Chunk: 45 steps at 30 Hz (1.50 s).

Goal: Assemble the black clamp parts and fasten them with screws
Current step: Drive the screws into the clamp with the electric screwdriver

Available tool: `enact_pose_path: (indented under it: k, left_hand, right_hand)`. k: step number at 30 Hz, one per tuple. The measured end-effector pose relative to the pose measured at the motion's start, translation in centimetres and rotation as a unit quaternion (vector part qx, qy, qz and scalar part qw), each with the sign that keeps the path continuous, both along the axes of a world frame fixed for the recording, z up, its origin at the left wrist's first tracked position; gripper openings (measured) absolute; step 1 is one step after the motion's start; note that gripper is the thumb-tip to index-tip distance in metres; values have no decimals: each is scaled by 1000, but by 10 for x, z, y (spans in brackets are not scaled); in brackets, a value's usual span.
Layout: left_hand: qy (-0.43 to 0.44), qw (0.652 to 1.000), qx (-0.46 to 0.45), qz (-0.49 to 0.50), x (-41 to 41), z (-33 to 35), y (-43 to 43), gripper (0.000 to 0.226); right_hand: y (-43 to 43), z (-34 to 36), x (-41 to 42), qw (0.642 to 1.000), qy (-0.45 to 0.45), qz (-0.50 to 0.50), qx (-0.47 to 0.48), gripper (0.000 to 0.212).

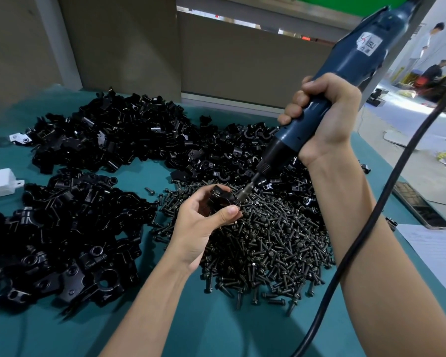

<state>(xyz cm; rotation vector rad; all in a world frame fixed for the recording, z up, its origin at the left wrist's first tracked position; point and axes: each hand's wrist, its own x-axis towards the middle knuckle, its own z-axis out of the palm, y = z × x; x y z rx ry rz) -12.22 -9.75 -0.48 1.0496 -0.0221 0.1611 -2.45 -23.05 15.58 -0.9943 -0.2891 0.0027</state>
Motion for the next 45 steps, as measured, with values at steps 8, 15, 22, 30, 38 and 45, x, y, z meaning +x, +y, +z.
enact_pose_path:
  k: [8, 15, 22, 30, 38, 45]
  left_hand:
    - [-2, 1000, -12, -8, 0, -1, 0, 30]
    - [-1, 996, -68, -53, 1, -1, -4, 34]
    - [2, 994, -87, -61, 0, -1, -2, 35]
    - [4, 997, -76, -29, 1, -2, -3, 26]
    - [-14, 1000, -19, -6, 0, -1, -3, 32]
    - [-2, 1000, -22, -20, -1, -1, -2, 30]
  right_hand:
    - [2, 2, -3, 1000, -2, 6, -11, 8]
    - [-3, 8, -6, 999, -21, 43, -5, 8]
    - [-2, 7, -9, 999, -20, 50, 4, 8]
    - [1, 5, -9, 999, -28, 38, 0, 8]
    - [-1, -1, -5, 1000, -14, 12, 10, 8]
    - [-5, -8, -5, 1000, -16, 11, 16, 8]
